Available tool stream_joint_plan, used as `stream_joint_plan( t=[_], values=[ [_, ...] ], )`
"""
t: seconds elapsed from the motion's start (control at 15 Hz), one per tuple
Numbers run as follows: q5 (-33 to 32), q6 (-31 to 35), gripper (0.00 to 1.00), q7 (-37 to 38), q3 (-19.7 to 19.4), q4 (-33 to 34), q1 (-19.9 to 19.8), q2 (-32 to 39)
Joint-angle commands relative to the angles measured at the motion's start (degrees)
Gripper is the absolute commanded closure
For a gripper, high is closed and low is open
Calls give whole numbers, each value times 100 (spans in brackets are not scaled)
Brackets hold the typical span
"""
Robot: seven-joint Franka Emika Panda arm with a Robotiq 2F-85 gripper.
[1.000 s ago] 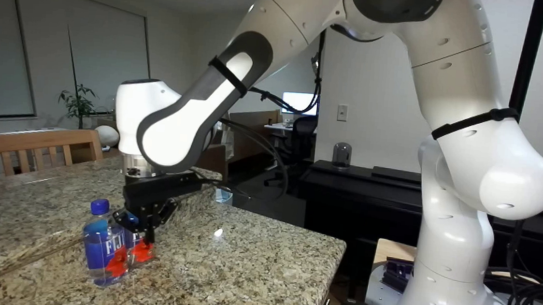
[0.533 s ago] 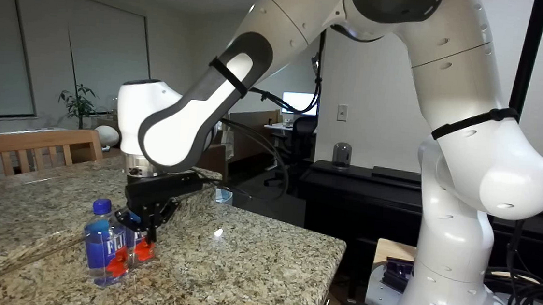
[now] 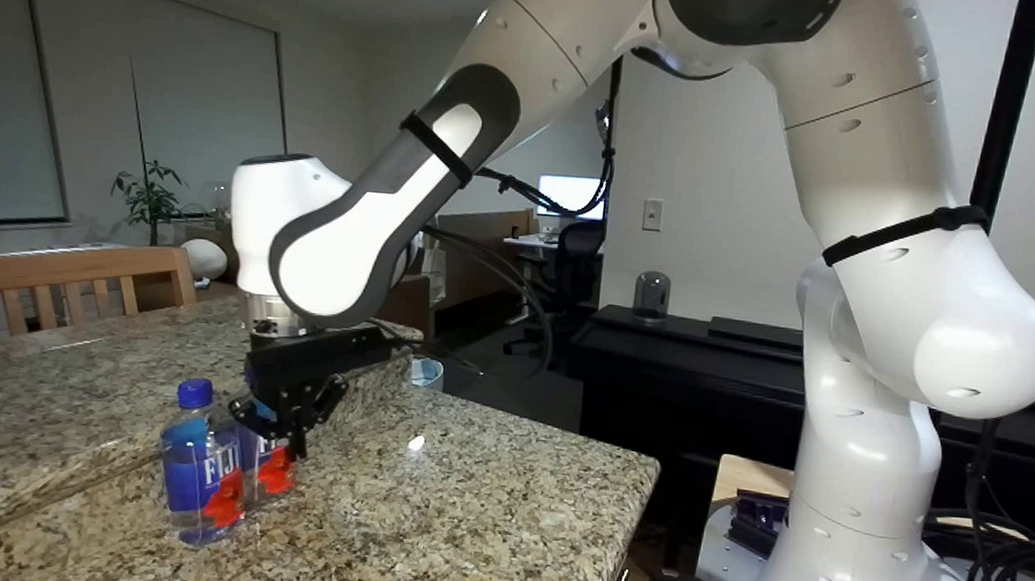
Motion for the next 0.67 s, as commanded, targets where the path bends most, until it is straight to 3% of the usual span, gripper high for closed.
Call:
stream_joint_plan(
  t=[0.0,0.6],
  values=[
    [-157,-82,92,119,-51,-253,6,-243],
    [-264,-163,91,146,-136,-509,-36,-517]
  ],
)
